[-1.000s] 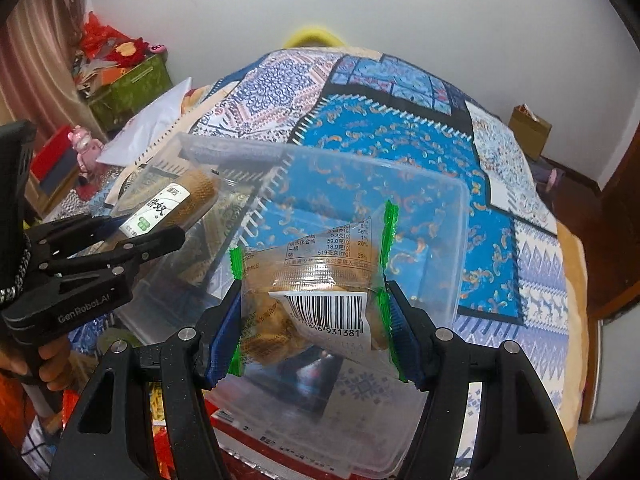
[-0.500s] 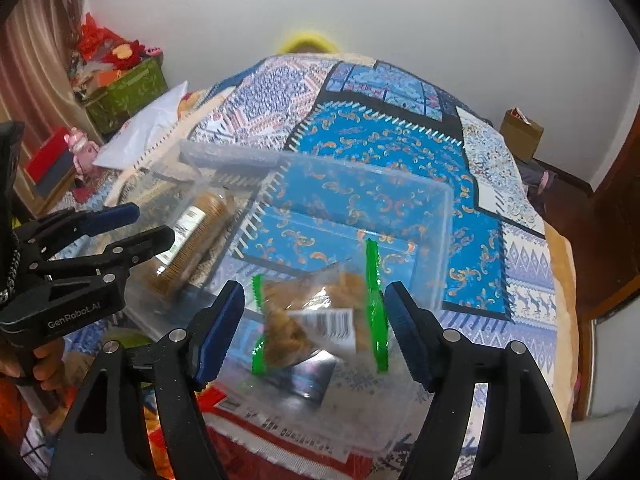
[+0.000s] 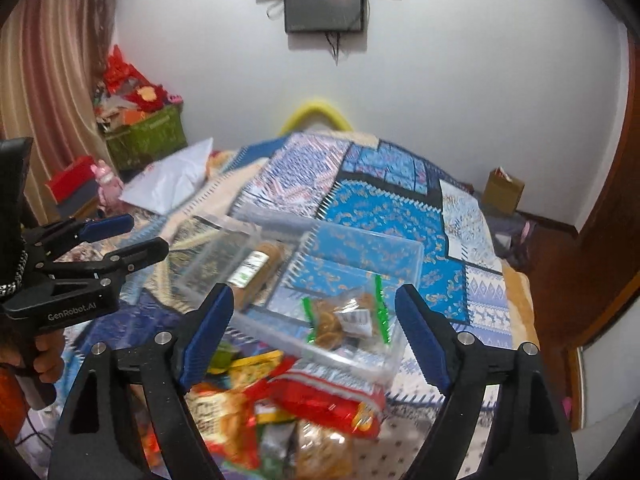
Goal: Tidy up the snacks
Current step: 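Lower the biscuit roll into the clear box with the left gripper while the right drops the snack bag in, then grasp the purple-labelled rice cake with the left gripper while the right grasps the fried snack bag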
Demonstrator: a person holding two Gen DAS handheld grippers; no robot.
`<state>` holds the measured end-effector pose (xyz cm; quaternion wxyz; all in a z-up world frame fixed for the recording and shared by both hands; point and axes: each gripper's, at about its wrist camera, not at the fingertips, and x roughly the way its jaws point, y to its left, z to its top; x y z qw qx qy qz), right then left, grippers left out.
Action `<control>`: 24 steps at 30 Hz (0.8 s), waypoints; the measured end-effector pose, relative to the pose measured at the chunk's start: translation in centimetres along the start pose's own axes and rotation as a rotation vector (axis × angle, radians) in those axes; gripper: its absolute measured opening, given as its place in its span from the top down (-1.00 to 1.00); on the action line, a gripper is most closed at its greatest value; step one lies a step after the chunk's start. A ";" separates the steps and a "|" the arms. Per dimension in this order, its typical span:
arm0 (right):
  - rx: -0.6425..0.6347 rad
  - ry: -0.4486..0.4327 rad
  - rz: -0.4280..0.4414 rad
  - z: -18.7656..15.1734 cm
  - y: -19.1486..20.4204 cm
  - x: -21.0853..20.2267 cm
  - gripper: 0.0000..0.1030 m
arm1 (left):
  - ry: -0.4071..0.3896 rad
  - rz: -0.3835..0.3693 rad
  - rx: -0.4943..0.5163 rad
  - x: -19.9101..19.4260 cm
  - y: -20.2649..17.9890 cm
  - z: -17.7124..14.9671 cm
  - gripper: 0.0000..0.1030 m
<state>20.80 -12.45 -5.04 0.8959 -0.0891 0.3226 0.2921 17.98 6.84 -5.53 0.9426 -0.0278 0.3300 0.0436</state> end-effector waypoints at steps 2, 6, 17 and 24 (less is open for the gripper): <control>-0.001 -0.018 -0.003 -0.5 0.9 -1.2 -0.59 | -0.007 0.000 0.003 -1.6 0.2 -0.7 -0.31; 0.003 -0.028 0.016 -1.9 2.7 -2.7 -0.62 | -0.008 -0.003 0.000 -4.4 1.0 -2.8 -0.39; 0.034 0.099 0.089 -8.7 7.7 -1.5 -0.63 | 0.131 0.003 -0.014 -5.6 3.6 -11.7 -0.40; 0.054 0.235 0.156 -12.5 10.3 1.4 -0.63 | 0.231 -0.010 -0.030 -4.5 4.4 -16.5 -0.40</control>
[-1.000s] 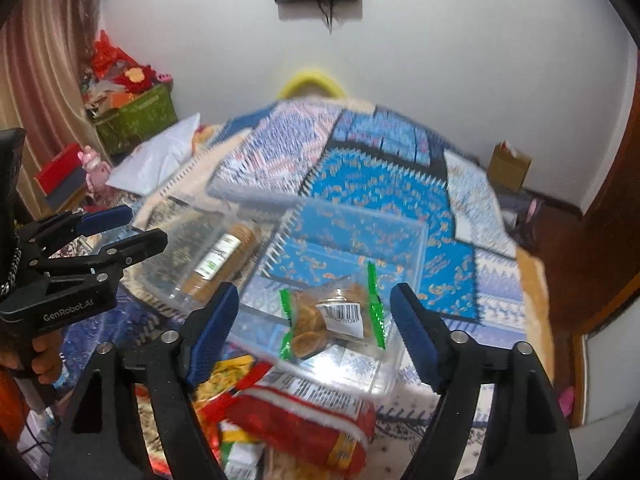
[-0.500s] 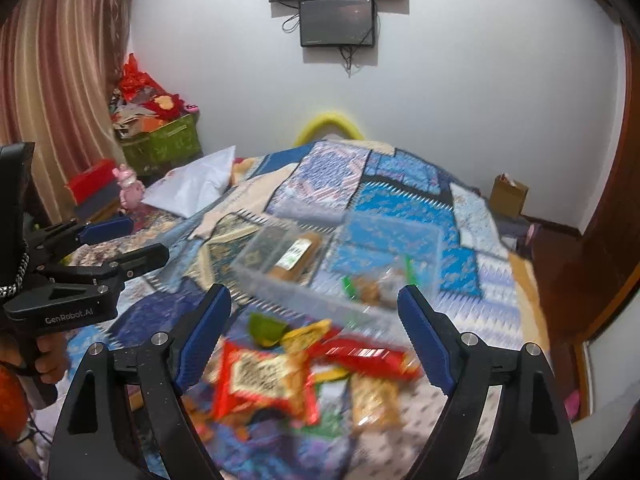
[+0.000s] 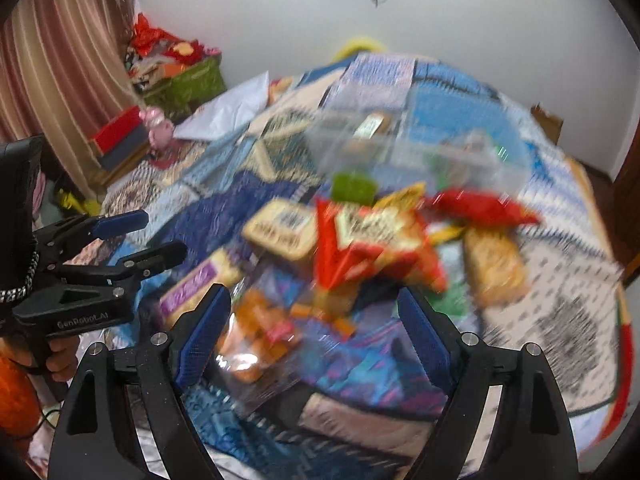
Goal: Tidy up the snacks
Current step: 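Grasp the purple-labelled rice cake with the left gripper while the right grasps the fried snack bag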
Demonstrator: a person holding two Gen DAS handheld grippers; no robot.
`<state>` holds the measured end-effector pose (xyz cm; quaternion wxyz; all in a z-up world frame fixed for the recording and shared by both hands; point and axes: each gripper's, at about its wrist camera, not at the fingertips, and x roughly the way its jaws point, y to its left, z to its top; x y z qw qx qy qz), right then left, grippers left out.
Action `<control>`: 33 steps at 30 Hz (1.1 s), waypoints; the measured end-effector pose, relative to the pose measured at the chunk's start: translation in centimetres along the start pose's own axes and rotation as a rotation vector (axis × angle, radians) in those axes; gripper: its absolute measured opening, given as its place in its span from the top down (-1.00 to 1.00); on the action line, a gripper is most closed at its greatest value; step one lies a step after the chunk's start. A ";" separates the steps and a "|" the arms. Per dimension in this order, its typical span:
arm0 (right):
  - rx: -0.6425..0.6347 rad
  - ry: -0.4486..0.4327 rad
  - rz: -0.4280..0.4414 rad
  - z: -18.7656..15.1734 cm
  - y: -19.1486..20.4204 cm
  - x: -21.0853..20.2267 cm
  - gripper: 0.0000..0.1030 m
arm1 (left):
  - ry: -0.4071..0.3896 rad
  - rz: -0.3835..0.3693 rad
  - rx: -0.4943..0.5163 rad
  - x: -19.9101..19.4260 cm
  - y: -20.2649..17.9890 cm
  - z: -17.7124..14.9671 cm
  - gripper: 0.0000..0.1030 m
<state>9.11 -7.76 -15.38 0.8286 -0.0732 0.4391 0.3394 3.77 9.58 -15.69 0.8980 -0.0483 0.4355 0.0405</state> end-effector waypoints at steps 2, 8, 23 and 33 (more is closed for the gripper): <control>-0.008 0.029 0.009 -0.6 0.7 0.9 -0.63 | 0.019 -0.009 -0.002 0.4 0.0 -1.0 -0.40; -0.069 0.088 0.000 -1.5 2.6 3.0 -0.65 | 0.071 -0.021 -0.007 2.1 0.2 -2.7 -0.36; -0.077 0.095 0.054 -1.8 3.0 4.6 -0.10 | 0.101 -0.055 -0.033 3.9 0.3 -3.7 0.08; -0.082 0.000 0.067 -0.7 3.1 2.3 0.13 | 0.012 -0.071 -0.011 1.4 -0.8 -1.9 0.14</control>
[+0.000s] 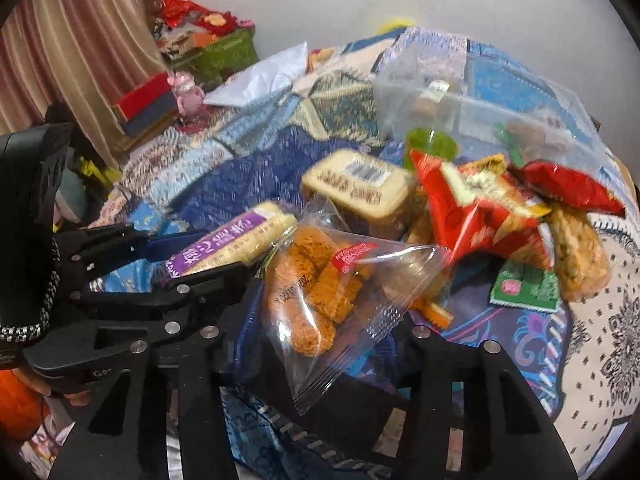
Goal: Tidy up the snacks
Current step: 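Grasp the purple-labelled rice cake with the left gripper while the right grasps the fried snack bag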
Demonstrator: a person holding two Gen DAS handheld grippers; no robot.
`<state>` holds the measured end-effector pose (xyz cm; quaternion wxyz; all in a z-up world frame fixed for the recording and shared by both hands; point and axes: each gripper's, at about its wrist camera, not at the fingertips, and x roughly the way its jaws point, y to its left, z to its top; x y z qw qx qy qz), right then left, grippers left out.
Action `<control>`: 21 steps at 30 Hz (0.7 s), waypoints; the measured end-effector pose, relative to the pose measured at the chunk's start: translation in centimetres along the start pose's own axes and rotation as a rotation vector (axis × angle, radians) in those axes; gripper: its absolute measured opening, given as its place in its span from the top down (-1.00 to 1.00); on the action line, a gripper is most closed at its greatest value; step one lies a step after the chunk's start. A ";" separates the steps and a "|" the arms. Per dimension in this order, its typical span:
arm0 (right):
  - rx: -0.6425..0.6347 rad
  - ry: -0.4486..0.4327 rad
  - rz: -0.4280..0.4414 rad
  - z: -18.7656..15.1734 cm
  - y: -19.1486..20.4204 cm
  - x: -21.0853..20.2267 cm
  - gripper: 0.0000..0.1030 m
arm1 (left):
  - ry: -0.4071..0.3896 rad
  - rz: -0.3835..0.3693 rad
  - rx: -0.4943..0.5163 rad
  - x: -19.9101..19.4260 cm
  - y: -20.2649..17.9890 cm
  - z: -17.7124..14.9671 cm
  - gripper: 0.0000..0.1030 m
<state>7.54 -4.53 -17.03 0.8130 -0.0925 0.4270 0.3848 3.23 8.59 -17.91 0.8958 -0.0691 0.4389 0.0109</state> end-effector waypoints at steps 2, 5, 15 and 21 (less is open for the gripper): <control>-0.003 -0.026 -0.003 0.4 0.0 -0.7 0.13 | -0.024 -0.002 0.002 -0.7 -0.2 0.5 0.14; 0.006 -0.072 -0.005 1.0 -0.4 -2.1 0.13 | -0.061 -0.005 0.007 -1.7 -0.6 1.4 0.14; 0.030 -0.191 -0.056 3.4 -2.7 -5.6 0.13 | -0.197 -0.003 0.040 -4.6 -2.3 5.7 0.14; 0.064 -0.245 -0.094 5.1 -5.4 -7.1 0.13 | -0.261 -0.003 0.052 -5.0 -3.5 8.9 0.14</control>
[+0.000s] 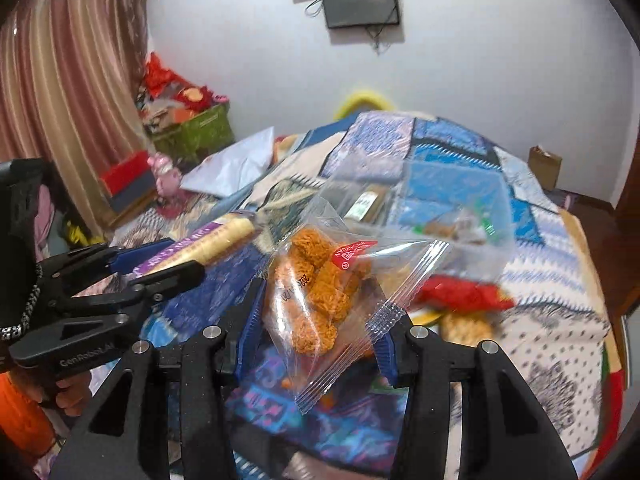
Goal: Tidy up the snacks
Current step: 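Place the rice cake in the clear box with the left gripper while the right places the fried snack bag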
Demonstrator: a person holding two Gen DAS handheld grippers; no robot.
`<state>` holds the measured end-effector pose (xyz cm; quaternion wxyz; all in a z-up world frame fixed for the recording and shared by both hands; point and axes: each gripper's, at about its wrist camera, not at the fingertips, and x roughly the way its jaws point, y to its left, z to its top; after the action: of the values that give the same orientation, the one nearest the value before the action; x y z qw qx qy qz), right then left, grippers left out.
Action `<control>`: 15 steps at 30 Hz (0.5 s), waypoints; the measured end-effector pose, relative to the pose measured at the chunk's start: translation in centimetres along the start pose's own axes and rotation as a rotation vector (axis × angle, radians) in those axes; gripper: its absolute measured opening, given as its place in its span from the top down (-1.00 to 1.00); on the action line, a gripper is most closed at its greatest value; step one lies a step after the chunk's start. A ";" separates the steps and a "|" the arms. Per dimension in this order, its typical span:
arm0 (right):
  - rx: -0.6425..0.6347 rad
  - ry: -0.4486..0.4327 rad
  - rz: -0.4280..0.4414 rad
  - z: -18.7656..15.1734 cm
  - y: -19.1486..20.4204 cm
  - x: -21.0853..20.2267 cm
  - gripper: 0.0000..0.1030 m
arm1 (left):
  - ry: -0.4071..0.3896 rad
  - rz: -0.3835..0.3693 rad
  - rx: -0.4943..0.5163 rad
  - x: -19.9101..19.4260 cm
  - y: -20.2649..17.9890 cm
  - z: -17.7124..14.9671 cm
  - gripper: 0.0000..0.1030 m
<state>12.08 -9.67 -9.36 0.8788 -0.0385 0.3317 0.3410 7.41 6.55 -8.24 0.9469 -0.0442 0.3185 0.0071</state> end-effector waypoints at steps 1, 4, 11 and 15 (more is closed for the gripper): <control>0.006 -0.008 -0.005 0.4 -0.5 -0.1 0.13 | -0.008 -0.001 0.000 0.3 -0.2 0.6 0.14; 0.015 -0.028 -0.028 1.4 -1.7 -0.1 0.13 | -0.031 0.000 0.006 1.1 -0.8 2.2 0.14; 0.038 -0.053 -0.062 3.9 -5.3 0.5 0.13 | -0.063 0.010 0.019 3.9 -1.7 6.1 0.14; 0.045 -0.055 -0.076 5.2 -6.9 1.5 0.13 | -0.059 0.013 0.013 6.3 -1.7 7.9 0.14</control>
<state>20.10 -12.53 -7.32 0.9005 -0.0217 0.3132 0.3007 17.26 5.49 -5.64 0.9561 -0.0358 0.2906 0.0126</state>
